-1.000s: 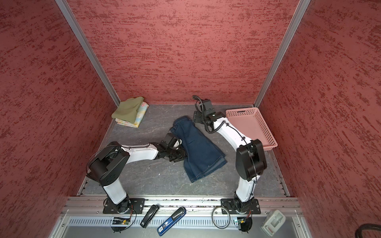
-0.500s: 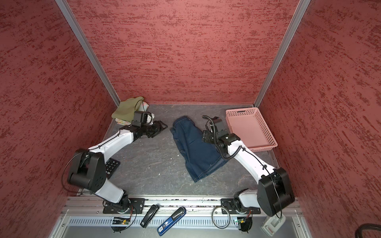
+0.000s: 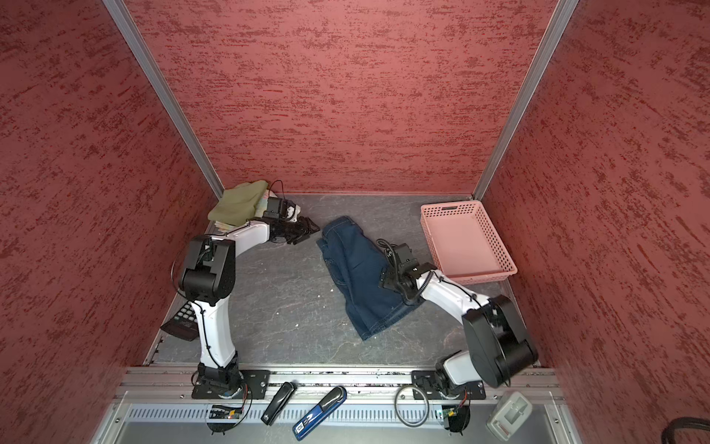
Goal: Fold and stack skirts
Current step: Move the skirt to the center of the table, then rotate the skirt at the center of the table.
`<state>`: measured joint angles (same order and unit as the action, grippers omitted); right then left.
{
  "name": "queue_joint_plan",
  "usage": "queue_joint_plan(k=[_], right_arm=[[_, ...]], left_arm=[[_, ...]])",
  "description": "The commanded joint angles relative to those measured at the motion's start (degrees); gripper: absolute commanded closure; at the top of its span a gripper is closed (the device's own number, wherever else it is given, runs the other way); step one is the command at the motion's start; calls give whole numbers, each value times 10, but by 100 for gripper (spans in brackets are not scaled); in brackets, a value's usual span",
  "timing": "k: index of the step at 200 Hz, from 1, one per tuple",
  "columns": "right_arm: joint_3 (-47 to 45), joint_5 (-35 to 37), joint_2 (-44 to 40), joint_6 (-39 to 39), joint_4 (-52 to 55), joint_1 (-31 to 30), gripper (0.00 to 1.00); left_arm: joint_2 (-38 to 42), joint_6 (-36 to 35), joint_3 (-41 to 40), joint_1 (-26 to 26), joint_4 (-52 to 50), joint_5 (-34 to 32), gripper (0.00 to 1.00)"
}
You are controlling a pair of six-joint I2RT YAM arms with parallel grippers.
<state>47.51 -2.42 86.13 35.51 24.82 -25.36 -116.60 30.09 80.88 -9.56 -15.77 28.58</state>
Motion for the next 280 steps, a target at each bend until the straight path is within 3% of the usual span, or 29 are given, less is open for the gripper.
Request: queue_joint_plan(k=[1,62,85,114,140,163,200,227,246,280], right_arm=[[82,-7,71,-39,-54,-3,19],[306,-32,310,-179,-55,-21,19],[370,-80,358,-230,-47,-40,19],[398,-83,386,-306,-26,-96,20],[305,-64,329,-321,-83,-110,18],[238,-63,246,-320,-140,-52,16],[267,-70,191,-332,-144,14,14],[259,-47,144,-222,-113,13,15],[179,-36,86,-132,-110,11,16],[28,-31,-56,-75,-112,-7,16]], left_arm=[[72,-19,-29,27,-18,-9,37],[140,3,-109,66,-53,-53,37],[155,8,-111,73,-73,-64,37],[166,7,-102,74,-96,-84,37],[174,6,-107,76,-99,-92,37],[180,4,-121,76,-99,-96,38],[198,-1,-165,81,-82,-91,39],[187,-15,-180,80,-38,-63,39],[172,-23,-180,79,1,-52,39],[125,-30,-167,83,65,-26,39]])
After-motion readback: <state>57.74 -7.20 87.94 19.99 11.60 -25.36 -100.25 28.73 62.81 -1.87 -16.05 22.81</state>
